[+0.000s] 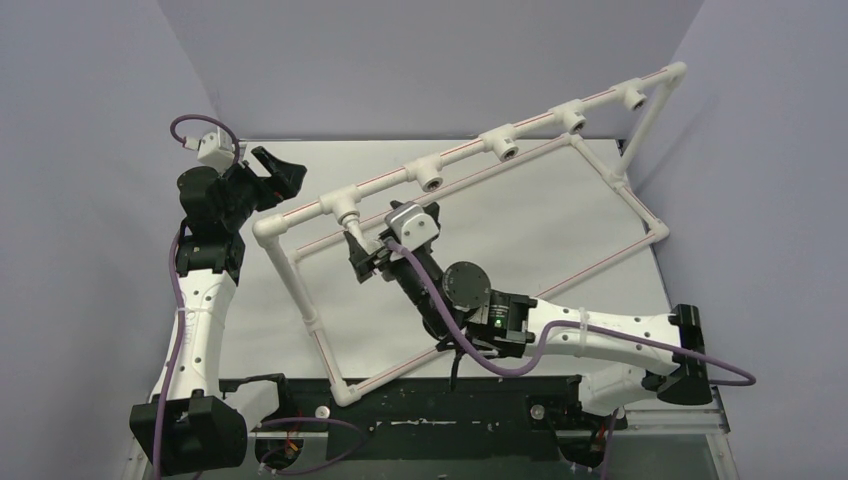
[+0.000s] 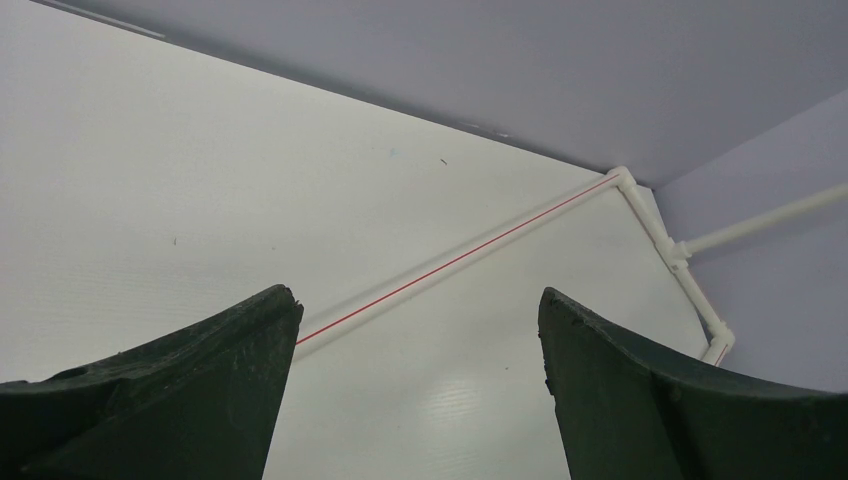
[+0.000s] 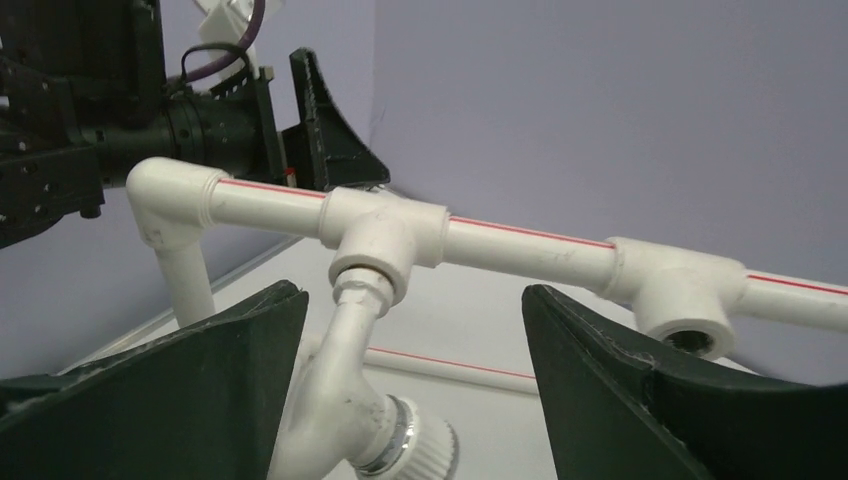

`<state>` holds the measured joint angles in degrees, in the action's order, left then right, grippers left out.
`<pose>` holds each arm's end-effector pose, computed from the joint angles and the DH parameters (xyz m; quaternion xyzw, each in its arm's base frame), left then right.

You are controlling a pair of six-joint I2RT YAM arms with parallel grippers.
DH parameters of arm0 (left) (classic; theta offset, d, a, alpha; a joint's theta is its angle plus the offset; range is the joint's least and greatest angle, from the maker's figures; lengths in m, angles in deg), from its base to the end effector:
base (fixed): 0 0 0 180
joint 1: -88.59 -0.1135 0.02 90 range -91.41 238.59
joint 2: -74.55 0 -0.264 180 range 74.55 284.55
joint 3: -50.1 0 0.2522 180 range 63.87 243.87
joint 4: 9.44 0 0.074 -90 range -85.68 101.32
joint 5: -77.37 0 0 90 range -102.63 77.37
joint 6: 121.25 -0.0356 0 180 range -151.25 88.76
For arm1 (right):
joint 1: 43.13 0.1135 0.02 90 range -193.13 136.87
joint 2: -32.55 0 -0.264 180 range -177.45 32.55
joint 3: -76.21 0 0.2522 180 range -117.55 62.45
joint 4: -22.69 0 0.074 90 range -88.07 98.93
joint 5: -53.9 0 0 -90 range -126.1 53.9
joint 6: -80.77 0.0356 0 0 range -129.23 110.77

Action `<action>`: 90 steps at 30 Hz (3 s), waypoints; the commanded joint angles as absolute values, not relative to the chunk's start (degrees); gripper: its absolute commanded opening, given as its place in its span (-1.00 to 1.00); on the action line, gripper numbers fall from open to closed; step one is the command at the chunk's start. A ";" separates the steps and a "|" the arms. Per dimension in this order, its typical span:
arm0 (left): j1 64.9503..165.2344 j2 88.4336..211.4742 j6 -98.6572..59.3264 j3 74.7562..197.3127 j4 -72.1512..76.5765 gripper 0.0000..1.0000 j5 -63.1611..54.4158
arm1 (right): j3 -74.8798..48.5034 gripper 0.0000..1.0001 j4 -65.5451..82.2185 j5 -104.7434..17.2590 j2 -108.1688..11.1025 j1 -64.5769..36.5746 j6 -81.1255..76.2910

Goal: Install the water faucets

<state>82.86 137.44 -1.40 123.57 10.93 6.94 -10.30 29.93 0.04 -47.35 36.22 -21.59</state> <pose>0.2535 0.0135 0.3765 -0.1260 0.7511 -0.2598 0.5936 0.0805 0.3145 0.4270 -0.2506 0.5835 0.2535 0.7297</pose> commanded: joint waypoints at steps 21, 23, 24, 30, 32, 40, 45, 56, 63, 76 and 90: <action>84.75 142.12 -1.21 136.64 12.47 0.73 5.37 | 3.88 1.00 16.78 14.43 -16.43 34.31 -22.68; 84.70 142.74 -1.66 139.28 13.85 0.73 4.52 | 6.38 1.00 16.71 15.16 -14.94 34.08 -22.68; 84.66 143.01 -1.89 140.78 14.53 0.73 4.22 | 7.60 1.00 16.63 15.76 -14.37 33.92 -22.68; 84.66 144.74 -2.42 151.09 18.77 0.74 4.36 | 13.69 1.00 15.16 15.75 -15.17 29.87 -22.48; 84.64 144.90 -2.00 153.64 19.14 0.75 6.78 | 14.70 1.00 13.09 11.41 -16.55 25.93 -20.87; 85.06 141.81 3.85 154.82 15.44 0.78 20.20 | 22.59 1.00 18.64 -4.69 -22.19 3.34 -14.14; 88.09 137.63 7.38 151.10 10.99 0.78 23.54 | 28.42 1.00 27.43 -13.00 -25.73 -10.25 -10.92; 104.19 133.20 -6.59 153.38 22.44 0.82 13.21 | 45.88 1.00 60.35 -17.96 -40.17 -33.76 -6.99; 109.46 129.84 -10.88 150.77 24.66 0.84 9.32 | 46.84 1.00 70.84 -22.89 -51.59 -37.68 -9.50; 111.70 126.46 -12.01 145.98 21.22 0.85 11.93 | 49.13 1.00 80.19 -29.11 -59.27 -40.14 -10.35; 116.01 123.34 -14.47 146.04 24.35 0.86 9.60 | 46.16 1.00 75.96 -32.24 -60.31 -42.29 -9.23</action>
